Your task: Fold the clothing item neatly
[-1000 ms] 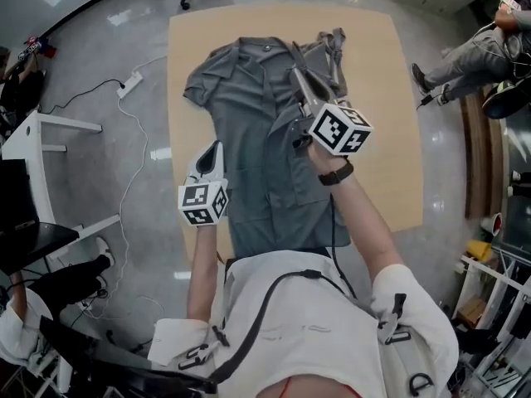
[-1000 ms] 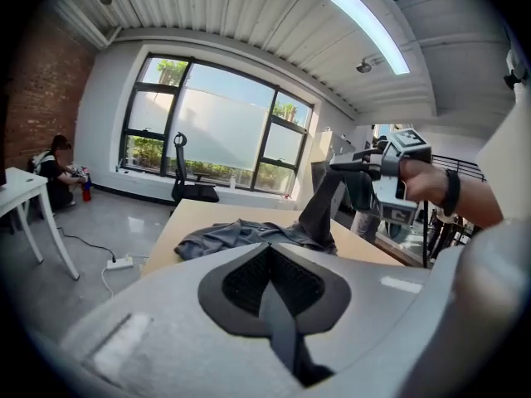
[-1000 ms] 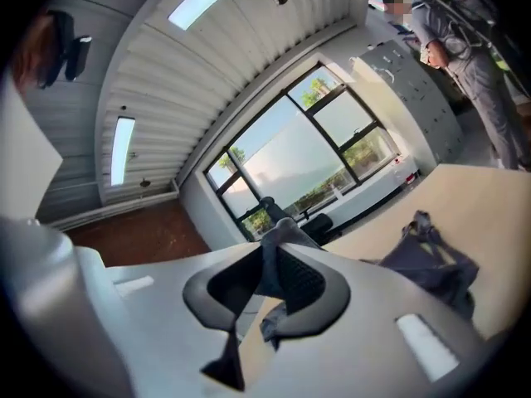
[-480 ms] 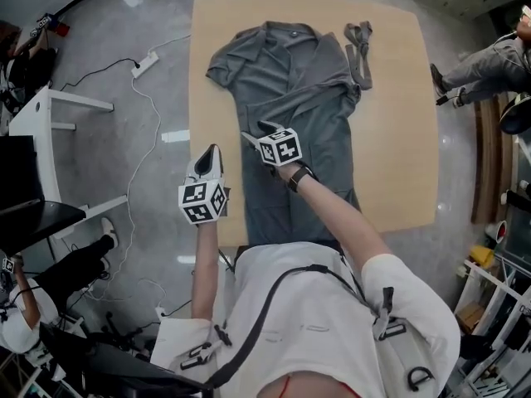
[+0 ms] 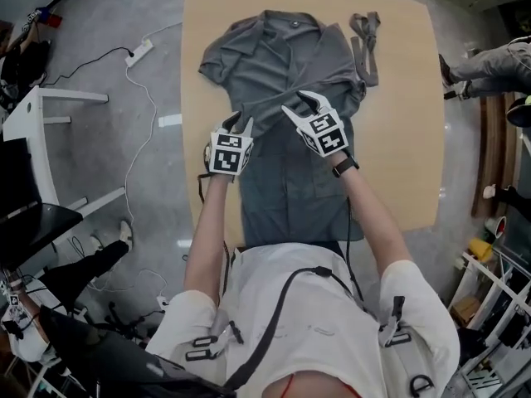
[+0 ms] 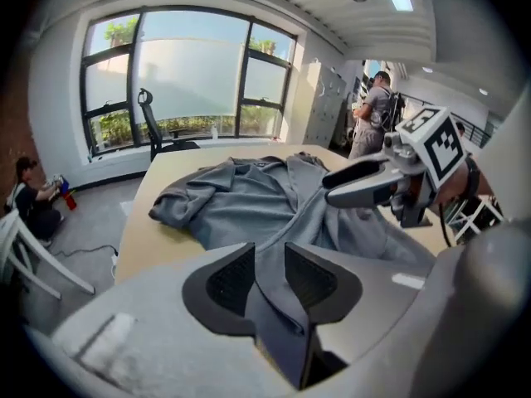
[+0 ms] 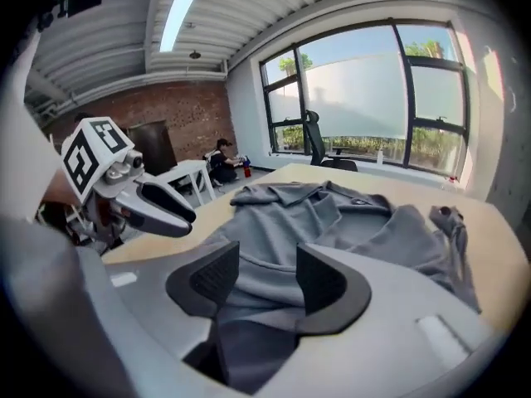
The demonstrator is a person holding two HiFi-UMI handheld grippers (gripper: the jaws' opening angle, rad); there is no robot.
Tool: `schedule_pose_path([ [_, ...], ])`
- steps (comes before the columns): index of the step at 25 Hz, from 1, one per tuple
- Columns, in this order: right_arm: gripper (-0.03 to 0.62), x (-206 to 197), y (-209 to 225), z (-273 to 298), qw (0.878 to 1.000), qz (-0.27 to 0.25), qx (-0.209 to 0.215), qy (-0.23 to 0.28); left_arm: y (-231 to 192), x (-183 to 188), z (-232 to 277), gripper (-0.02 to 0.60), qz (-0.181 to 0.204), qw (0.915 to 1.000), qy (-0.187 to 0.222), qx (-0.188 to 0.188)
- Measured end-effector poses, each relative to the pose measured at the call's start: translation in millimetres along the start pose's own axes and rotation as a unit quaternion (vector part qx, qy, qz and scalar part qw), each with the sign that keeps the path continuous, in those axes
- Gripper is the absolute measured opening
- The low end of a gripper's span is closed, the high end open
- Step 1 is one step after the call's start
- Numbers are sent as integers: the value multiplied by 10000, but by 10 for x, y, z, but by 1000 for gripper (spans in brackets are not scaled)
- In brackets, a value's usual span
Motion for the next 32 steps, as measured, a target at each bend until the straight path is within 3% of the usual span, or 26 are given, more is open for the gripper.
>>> schedule_pose_path([
  [5, 213, -204, 503, 247, 9879, -1328, -1, -805, -299, 9, 532, 120, 772, 9916, -1033, 47],
  [8, 206, -305, 644, 424, 9753, -1909, 111, -1108, -366, -58, 689, 118, 818, 9842, -1568, -89],
  [11, 192, -364, 667, 575, 9649, -2189, 489, -1366, -395, -103, 738, 82, 739, 9812, -1776, -125],
  [13, 126, -375, 646, 614, 9593, -2314, 691, -1466, -383, -88, 720, 47, 678, 9836, -1661, -195],
  [15, 33, -277, 667, 566, 9617, -2339, 620, -1289, -369, 11, 640, 32, 675, 9881, -1363, -226],
  [18, 28, 63, 752, 362, 9749, -2081, 318, -722, -394, 389, 366, 29, 859, 9939, -688, -42],
  [20, 28, 313, 785, 167, 9786, -2027, 101, -333, -365, 742, 100, 31, 1143, 9932, -189, 125],
  [22, 25, 527, 792, -62, 9791, -2033, -110, 31, -248, 1062, -176, 31, 1611, 9863, 257, 222],
  [25, 25, 714, 759, -430, 9789, -1959, -331, 485, 51, 1323, -569, 32, 2482, 9662, 637, 271],
  [28, 29, 611, 637, -710, 9765, -2034, -387, 605, 352, 1124, -776, 34, 3159, 9472, 486, 263],
  [30, 41, 292, 495, -773, 9769, -2086, -338, 332, 511, 719, -770, 34, 3315, 9432, 86, 215],
  [32, 21, -163, 313, -721, 9770, -2116, -234, -80, 632, 186, -671, 37, 3256, 9445, -424, 123],
])
Point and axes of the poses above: the fingertips, and each gripper's own axes: z forward along the fingers, y to its right, x out of its top, the point moved 5 cm from there along -z, backward along the fingers, and after that the axes turned 13 degrees about -x, right-handed, at the moved point
